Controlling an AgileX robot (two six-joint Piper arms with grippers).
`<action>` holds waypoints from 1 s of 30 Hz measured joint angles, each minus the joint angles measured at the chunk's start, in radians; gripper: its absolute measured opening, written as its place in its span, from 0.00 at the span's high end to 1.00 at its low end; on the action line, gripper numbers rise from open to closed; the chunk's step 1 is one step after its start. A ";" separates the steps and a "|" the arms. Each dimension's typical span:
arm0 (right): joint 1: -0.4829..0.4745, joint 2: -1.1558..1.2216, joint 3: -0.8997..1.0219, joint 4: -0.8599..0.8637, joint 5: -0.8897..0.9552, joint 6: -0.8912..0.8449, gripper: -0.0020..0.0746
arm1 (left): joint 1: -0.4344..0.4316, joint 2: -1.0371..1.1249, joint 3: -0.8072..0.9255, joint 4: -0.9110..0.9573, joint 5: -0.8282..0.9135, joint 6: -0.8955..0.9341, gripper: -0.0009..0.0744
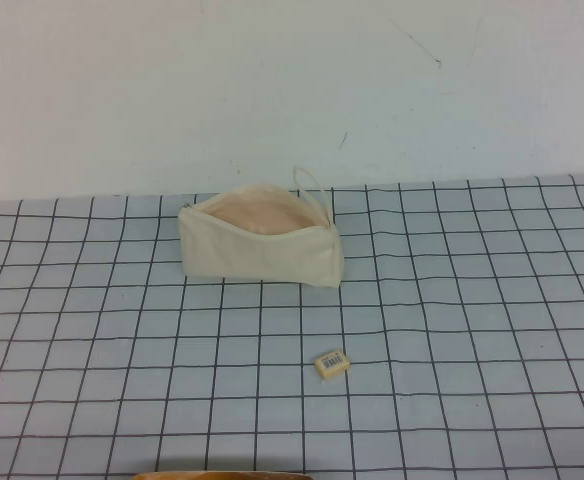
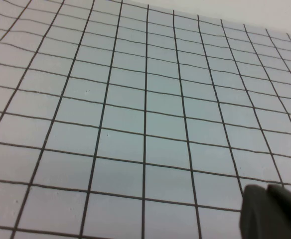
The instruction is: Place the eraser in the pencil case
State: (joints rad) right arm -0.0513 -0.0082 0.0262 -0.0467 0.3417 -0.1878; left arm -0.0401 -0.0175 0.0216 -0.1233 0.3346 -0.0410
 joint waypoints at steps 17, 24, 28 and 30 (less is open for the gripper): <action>0.000 0.000 0.000 0.068 -0.002 0.028 0.98 | 0.000 0.000 0.000 0.000 0.000 0.000 0.99; 0.000 0.000 0.002 0.606 0.000 0.069 0.98 | 0.000 0.000 0.000 0.000 0.000 0.000 0.99; 0.000 0.000 0.002 0.947 -0.011 0.086 0.98 | 0.000 0.000 0.000 0.000 0.000 0.000 0.99; 0.000 0.000 0.002 0.972 -0.036 0.047 0.98 | 0.000 0.000 0.000 0.000 0.000 0.000 0.99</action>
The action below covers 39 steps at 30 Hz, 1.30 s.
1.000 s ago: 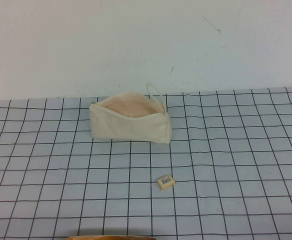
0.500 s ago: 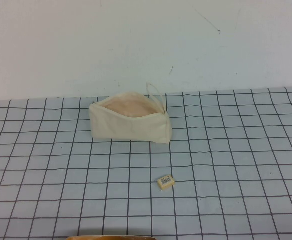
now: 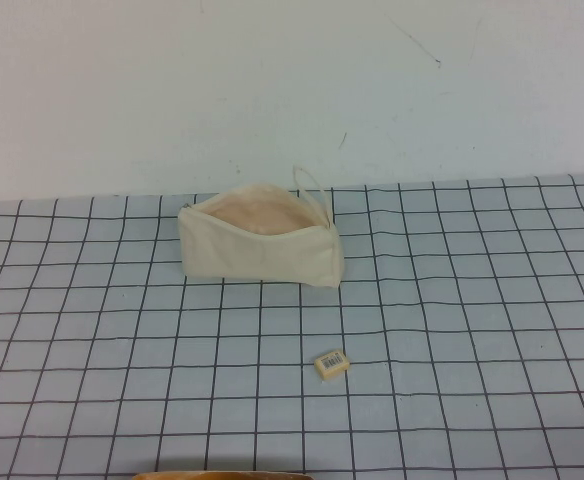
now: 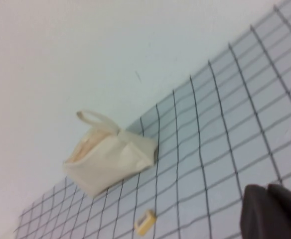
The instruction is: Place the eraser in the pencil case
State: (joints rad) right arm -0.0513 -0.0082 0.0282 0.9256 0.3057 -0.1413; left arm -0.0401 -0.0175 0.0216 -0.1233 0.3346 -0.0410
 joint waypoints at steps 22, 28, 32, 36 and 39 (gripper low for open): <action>0.000 0.557 -0.695 -0.412 0.527 -0.703 0.98 | 0.000 0.000 0.000 0.000 0.000 0.000 0.99; 0.000 0.877 -0.927 -0.412 0.767 -0.748 0.98 | 0.000 0.000 0.000 0.000 0.000 0.000 0.99; 0.046 1.038 -1.044 -0.416 0.850 -0.763 0.98 | 0.000 0.000 0.000 0.000 0.000 0.000 0.99; 0.269 1.215 -1.164 -0.548 0.836 -0.638 0.98 | 0.000 0.000 0.000 0.000 0.000 0.000 0.99; 0.430 1.317 -1.238 -0.701 0.806 -0.494 0.98 | 0.000 0.000 0.000 0.000 0.000 0.000 0.99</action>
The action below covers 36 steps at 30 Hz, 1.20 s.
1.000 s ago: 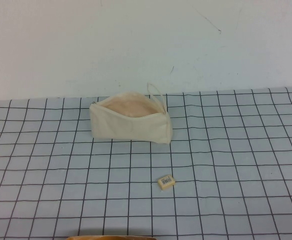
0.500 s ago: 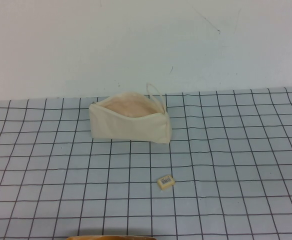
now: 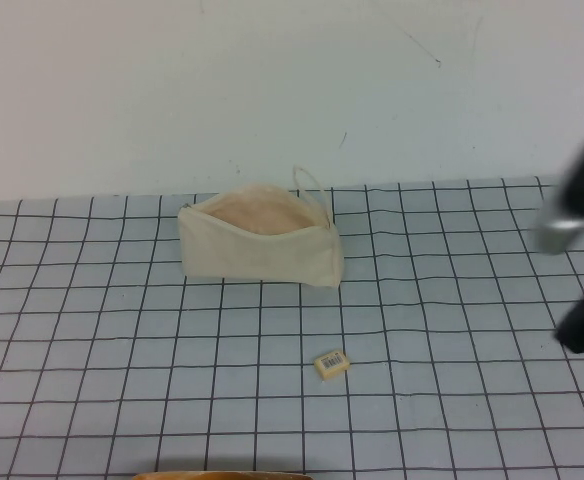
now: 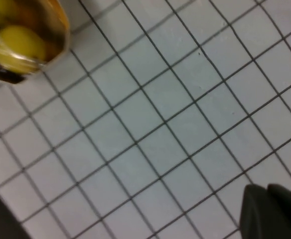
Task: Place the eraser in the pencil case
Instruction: Pick up the eraser from the table
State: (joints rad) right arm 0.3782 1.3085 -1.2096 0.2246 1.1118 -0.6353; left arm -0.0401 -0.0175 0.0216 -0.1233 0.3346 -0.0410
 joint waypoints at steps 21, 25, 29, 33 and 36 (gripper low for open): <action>0.305 0.786 -0.622 -0.215 0.096 0.286 0.97 | 0.000 0.000 0.000 0.000 0.000 0.000 0.99; 0.305 0.855 -0.654 -0.148 0.095 0.280 0.79 | 0.000 0.000 0.000 0.000 0.000 0.000 0.99; 0.305 0.897 -0.661 -0.110 0.021 0.313 0.48 | 0.000 0.000 0.000 0.000 0.000 0.000 0.99; 0.305 0.926 -0.662 -0.106 -0.073 0.359 0.37 | 0.000 0.000 0.000 0.000 0.000 0.000 0.99; 0.298 0.946 -0.664 -0.106 -0.122 0.368 0.37 | 0.000 0.000 0.000 0.000 0.000 0.000 0.99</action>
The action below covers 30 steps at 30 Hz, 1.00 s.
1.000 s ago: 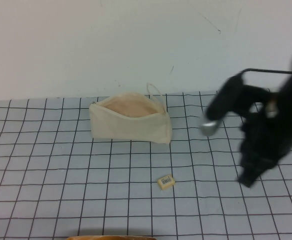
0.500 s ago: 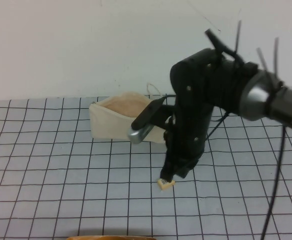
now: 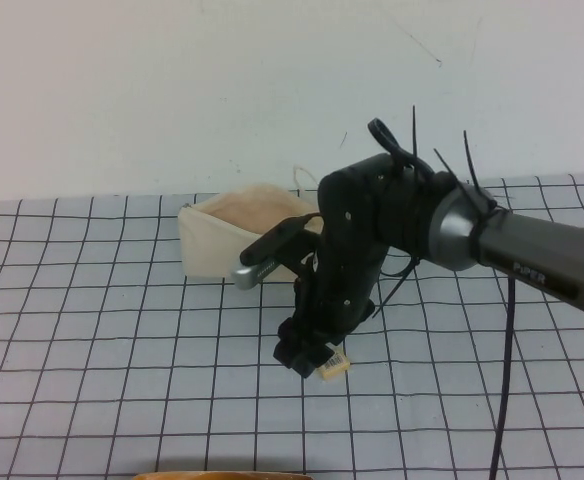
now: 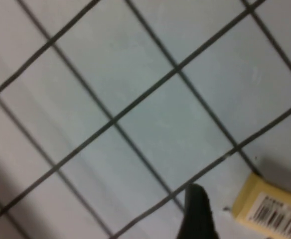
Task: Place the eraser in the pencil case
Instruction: Pick up the eraser from the table
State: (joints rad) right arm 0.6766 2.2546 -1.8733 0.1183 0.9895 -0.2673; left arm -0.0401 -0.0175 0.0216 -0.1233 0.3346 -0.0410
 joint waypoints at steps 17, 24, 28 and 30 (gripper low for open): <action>-0.009 0.051 -0.002 -0.065 -0.027 0.101 0.41 | 0.000 0.000 0.000 0.000 0.000 0.000 0.99; -0.009 0.059 -0.005 -0.028 -0.010 0.109 0.47 | 0.000 0.000 0.000 0.000 0.000 0.000 0.99; -0.010 0.066 -0.034 -0.021 0.059 0.106 0.56 | 0.000 0.000 0.000 0.000 0.000 0.000 0.99; -0.010 0.069 -0.073 -0.019 0.108 0.094 0.56 | 0.000 0.000 0.000 0.000 0.000 0.000 0.99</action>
State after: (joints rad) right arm 0.6663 2.3232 -1.9463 0.0994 1.0977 -0.1729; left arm -0.0401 -0.0175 0.0216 -0.1233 0.3346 -0.0410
